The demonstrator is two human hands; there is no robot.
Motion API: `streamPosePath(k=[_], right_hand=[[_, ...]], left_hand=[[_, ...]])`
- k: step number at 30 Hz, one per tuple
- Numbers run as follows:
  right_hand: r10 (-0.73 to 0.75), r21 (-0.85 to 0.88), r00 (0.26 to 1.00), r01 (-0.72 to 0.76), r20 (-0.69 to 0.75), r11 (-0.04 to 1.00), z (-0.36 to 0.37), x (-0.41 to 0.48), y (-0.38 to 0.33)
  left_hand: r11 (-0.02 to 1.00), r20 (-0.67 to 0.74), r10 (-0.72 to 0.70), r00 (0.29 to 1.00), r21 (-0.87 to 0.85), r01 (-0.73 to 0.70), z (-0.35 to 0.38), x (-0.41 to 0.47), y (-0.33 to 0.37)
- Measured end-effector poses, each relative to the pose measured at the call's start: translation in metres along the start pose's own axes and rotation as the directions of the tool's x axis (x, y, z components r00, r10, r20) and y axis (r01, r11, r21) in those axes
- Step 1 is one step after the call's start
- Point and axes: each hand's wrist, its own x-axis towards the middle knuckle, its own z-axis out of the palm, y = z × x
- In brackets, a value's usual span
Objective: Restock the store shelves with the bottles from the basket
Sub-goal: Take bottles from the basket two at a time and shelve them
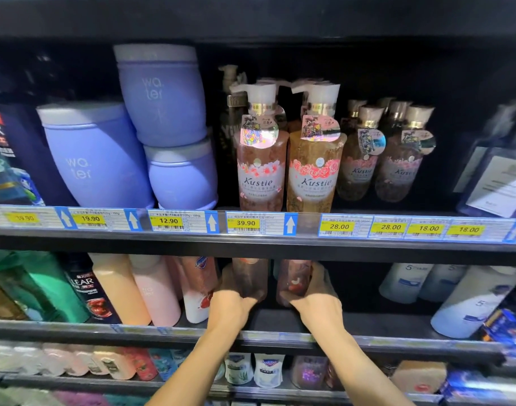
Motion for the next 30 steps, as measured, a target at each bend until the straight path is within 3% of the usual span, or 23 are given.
streamPosePath(k=[5, 13, 16, 20, 24, 27, 30], right_hand=[[0.021, 0.035, 0.999, -0.022, 0.030, 0.999, 0.006, 0.009, -0.001], [-0.026, 0.044, 0.999, 0.028, -0.034, 0.999, 0.008, 0.010, -0.002], [-0.040, 0.062, 0.999, 0.041, -0.014, 0.997, 0.007, 0.011, -0.001], [-0.073, 0.056, 0.997, 0.075, -0.034, 0.996, 0.000, 0.005, 0.006], [-0.140, -0.132, 0.990, 0.141, 0.016, 0.981, -0.013, -0.003, 0.018], [-0.145, -0.340, 0.980, 0.184, 0.137, 0.922, -0.030, -0.012, 0.022], [-0.183, -0.438, 0.966, 0.247, 0.183, 0.865, -0.042, -0.023, 0.027]], left_hand=[[0.995, -0.020, 0.092, 0.996, -0.021, -0.092, 0.000, 0.003, 0.005], [0.997, -0.023, 0.077, 0.997, 0.018, -0.076, 0.004, 0.005, 0.006], [0.997, 0.023, 0.037, 0.999, 0.074, -0.039, 0.000, -0.001, 0.007], [0.982, -0.028, 0.056, 0.998, 0.181, -0.050, 0.000, -0.009, 0.008], [0.892, -0.010, 0.063, 0.998, 0.448, -0.052, -0.004, -0.023, 0.009], [0.822, -0.039, 0.190, 0.981, 0.552, -0.138, -0.002, -0.038, 0.009], [0.727, -0.039, 0.309, 0.950, 0.654, -0.210, 0.002, -0.053, 0.007]])
